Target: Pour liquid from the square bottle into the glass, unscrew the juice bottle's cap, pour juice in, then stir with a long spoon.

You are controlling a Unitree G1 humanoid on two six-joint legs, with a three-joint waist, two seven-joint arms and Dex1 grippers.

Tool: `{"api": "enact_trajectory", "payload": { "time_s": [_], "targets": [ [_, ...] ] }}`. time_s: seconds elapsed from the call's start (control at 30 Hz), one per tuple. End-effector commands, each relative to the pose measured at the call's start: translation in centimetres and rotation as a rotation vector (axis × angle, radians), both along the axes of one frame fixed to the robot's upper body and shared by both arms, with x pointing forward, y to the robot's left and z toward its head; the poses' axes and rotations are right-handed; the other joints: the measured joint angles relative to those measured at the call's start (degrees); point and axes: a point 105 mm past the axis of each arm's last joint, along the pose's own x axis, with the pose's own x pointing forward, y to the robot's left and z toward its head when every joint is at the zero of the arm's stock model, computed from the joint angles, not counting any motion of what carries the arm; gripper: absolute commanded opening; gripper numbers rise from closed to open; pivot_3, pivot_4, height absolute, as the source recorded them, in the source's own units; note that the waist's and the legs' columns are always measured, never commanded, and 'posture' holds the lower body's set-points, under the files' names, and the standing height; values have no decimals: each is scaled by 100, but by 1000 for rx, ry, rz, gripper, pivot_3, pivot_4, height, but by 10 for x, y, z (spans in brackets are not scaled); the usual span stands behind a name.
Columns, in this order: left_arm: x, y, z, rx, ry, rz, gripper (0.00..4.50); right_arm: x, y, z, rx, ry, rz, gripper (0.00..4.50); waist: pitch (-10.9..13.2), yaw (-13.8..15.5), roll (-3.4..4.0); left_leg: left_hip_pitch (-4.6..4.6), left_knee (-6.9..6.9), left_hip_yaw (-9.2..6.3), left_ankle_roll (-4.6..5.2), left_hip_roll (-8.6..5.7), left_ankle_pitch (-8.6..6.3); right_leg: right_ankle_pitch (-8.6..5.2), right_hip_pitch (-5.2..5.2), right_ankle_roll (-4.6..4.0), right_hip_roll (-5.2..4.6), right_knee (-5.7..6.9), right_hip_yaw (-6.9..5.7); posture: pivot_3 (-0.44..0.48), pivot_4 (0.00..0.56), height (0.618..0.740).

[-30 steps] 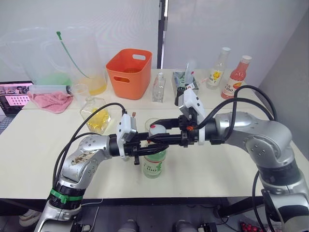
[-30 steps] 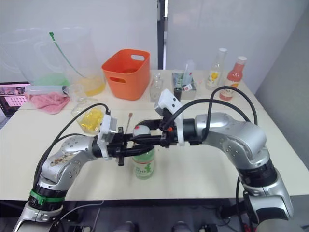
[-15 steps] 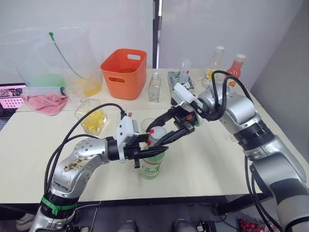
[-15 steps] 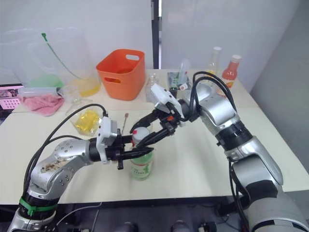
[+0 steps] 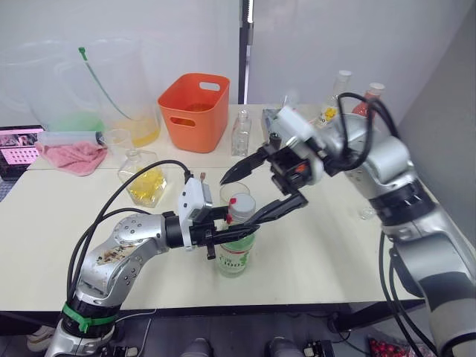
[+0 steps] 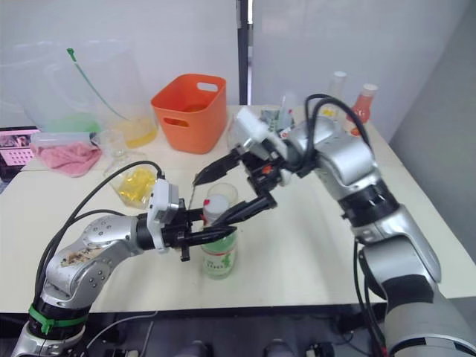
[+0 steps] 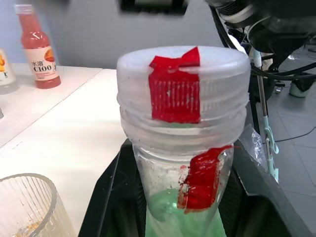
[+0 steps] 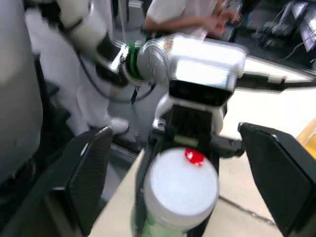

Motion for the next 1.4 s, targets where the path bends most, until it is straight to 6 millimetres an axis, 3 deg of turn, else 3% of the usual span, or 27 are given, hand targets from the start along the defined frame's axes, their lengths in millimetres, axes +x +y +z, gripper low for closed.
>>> {"api": "enact_trajectory", "payload": {
  "time_s": [0.03,0.37,0.6,0.93,1.2,1.4],
  "targets": [
    [3,-7,4,-14,-22,-16,1366,-5,-5,9,66,31,-152,4360,0,42,0,1,0,2,0,-1,0,0,0,0,-1,-1,1,0,150,740],
    [5,-16,3,-29,-6,-113,1366,-4,-13,-13,281,179,-652,4360,-1,124,-1,-4,8,3,-1,-8,1,0,7,2,-3,-4,4,0,150,740],
    [10,-27,5,-40,-13,-162,1366,-17,-7,-18,288,211,-689,4360,-1,130,-1,-4,12,3,0,-10,1,0,11,3,-2,-6,3,0,150,740],
    [12,-27,5,-34,-20,-171,1366,-17,-8,-23,285,239,-727,4360,-1,129,-1,-4,12,2,0,-10,1,-1,13,4,-3,-7,4,0,150,740],
    [11,-24,5,-34,-18,-164,1366,-18,-12,-28,248,227,-736,1846,-1,111,-1,-5,12,2,0,-9,1,-1,12,4,-2,-9,4,0,150,740],
    [11,-26,6,-31,-29,-166,1366,-20,-12,-32,226,217,-708,1724,-1,102,-1,-5,12,2,0,-9,1,-1,13,4,-1,-9,4,0,150,740]
  ]
}}
